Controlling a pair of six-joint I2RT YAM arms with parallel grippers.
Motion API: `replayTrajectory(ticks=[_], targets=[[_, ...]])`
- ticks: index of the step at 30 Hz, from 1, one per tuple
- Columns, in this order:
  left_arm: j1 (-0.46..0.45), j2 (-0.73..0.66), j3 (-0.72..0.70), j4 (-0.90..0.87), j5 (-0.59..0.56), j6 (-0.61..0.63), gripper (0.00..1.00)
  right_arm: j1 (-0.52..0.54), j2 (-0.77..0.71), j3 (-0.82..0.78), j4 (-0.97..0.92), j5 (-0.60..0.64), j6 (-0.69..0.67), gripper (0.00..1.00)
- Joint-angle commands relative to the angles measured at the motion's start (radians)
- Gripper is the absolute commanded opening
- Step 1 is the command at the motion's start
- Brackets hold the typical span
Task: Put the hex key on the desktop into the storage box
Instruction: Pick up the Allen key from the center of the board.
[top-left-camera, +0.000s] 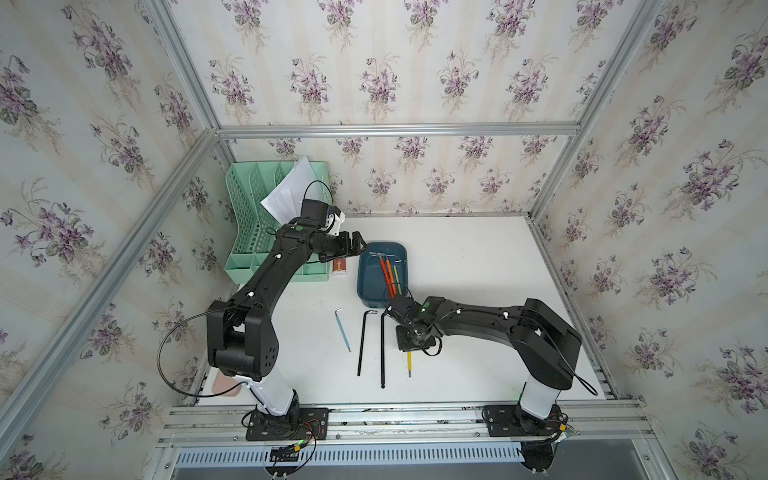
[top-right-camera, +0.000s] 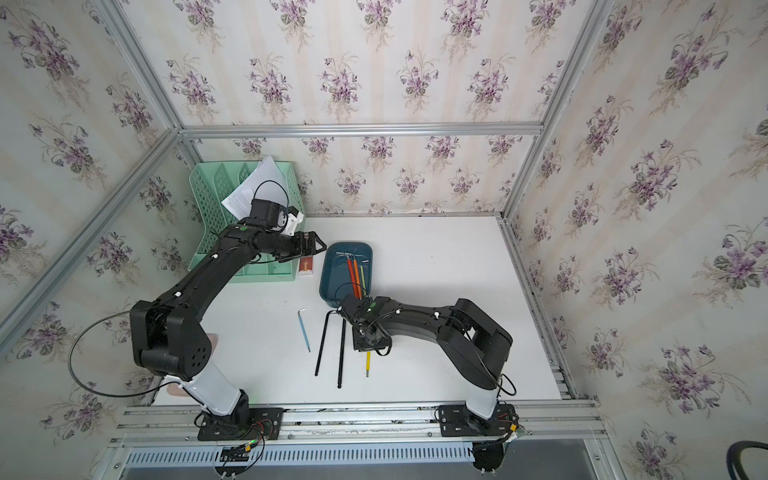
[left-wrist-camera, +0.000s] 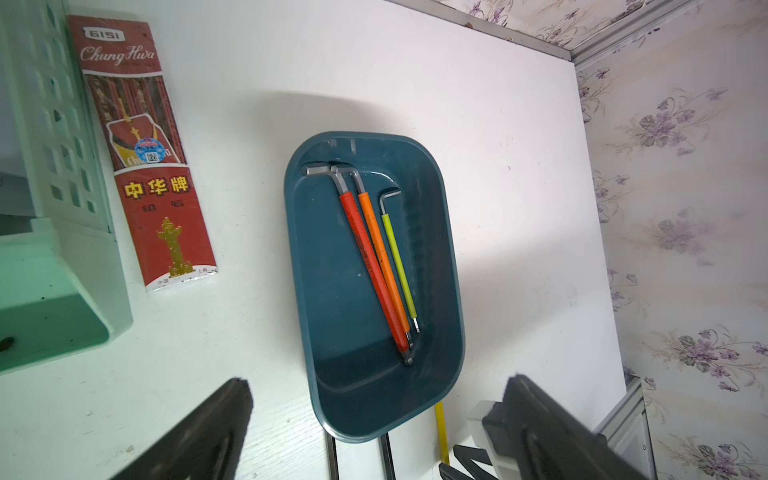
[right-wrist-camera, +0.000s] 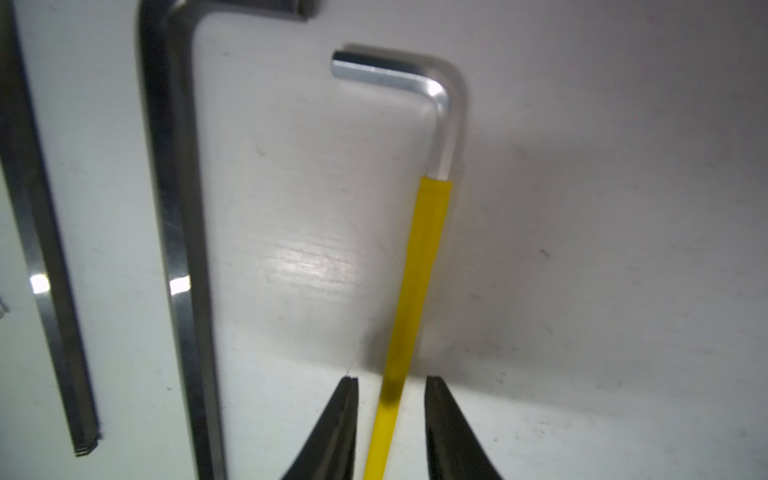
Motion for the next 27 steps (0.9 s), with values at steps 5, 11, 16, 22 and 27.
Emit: replayTrajectory(ticks=[5, 11, 16, 22, 27], targets=[[0.0, -0.031, -0.007, -0.002, -0.016, 0.024, 0.99, 0.006, 0.039, 0.016, -0.028, 0.041, 0.013, 0.32], [0.001, -0.038, -0.011, 0.0, -0.016, 0.023, 0.99, 0.014, 0.065, -0.004, 0.009, 0.049, 0.038, 0.32], [0.0, -0.042, -0.003, -0.007, -0.007, 0.023, 0.99, 0.026, 0.091, -0.031, 0.019, 0.075, 0.062, 0.31], [0.0, -0.018, -0.003, -0.004, -0.02, 0.023, 0.99, 0.026, 0.14, -0.036, -0.027, 0.131, 0.055, 0.28], [-0.001, -0.002, 0.001, -0.013, -0.011, 0.018, 0.99, 0.028, 0.1, -0.113, 0.063, 0.087, 0.074, 0.25]])
